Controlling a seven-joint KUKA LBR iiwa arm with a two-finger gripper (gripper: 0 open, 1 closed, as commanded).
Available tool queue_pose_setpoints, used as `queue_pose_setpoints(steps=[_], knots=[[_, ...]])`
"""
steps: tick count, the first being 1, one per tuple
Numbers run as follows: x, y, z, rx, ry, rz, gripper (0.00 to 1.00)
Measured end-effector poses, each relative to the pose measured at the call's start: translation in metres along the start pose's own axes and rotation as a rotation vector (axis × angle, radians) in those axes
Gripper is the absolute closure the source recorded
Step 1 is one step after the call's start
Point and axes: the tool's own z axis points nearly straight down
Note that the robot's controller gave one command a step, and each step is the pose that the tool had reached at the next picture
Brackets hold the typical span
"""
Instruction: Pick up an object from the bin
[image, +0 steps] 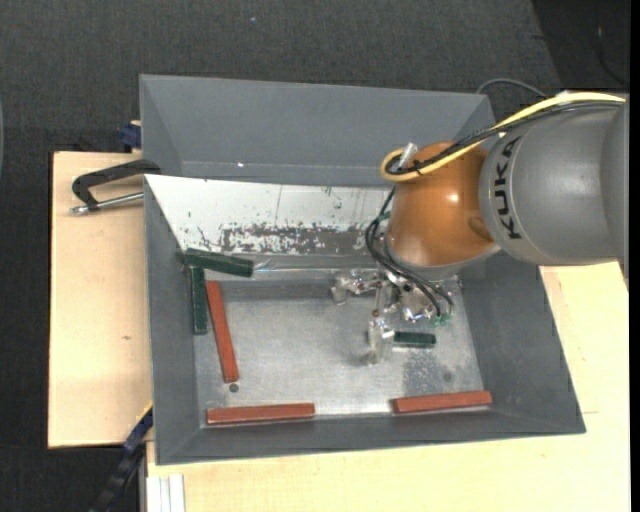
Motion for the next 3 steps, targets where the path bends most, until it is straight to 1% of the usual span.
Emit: queue_pose_setpoints(steps=[1,2,3], knots=[[0.005,-0.021,-0.011,0.002,-0.010,-0.013,0.00],[0.016,-0.041,-0.018,0.003,-0.010,-0.135,0.00],[0.073,-0.076,0.013,0.002,-0.007,-0.074,1.00]])
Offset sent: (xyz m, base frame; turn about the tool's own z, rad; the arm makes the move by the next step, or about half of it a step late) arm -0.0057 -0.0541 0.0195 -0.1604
